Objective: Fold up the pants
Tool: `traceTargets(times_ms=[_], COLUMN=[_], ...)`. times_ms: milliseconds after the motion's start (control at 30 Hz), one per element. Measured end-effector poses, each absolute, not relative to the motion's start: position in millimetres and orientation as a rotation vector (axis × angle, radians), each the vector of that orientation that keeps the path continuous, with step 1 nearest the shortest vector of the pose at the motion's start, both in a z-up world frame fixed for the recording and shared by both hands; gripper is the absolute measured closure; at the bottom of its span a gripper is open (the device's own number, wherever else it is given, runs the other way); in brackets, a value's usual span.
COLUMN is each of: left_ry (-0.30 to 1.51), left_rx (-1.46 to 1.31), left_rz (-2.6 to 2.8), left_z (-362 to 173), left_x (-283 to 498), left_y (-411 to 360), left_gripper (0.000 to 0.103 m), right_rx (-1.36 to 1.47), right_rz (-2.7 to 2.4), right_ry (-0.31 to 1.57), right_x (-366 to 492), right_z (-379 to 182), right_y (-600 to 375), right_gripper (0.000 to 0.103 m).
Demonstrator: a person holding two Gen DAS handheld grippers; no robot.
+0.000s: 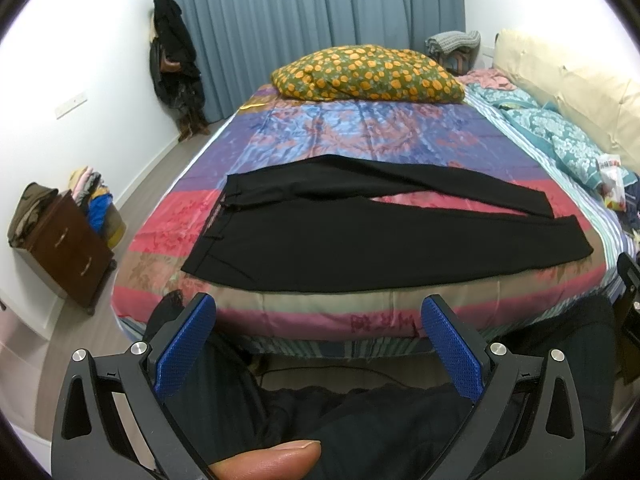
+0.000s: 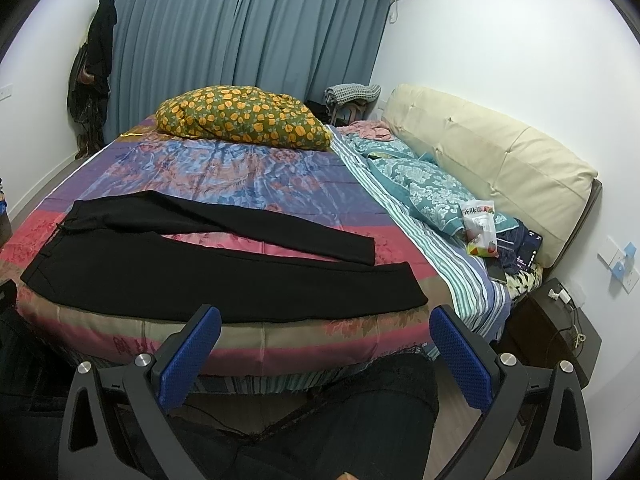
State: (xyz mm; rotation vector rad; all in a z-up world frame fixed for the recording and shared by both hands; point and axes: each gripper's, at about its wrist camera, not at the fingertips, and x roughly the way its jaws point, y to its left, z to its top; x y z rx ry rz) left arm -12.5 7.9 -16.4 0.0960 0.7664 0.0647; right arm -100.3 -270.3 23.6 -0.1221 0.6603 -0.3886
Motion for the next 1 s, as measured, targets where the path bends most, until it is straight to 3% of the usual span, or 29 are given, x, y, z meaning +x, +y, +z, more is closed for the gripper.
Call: traceTargets(times_ms=[1000], left_ry=[0.768], left_rx=[0.101], left_rz=[0.066], left_z=[-15.9], left_x=[-14.2], left_y=[10.3], left_gripper=[0.0], right_rx=[-0.117], right_rz=[-0.381], right_ry=[0.673], right_x=[-98.4], right_z=[23.6], right_y=[-268.0], right_gripper=[0.0])
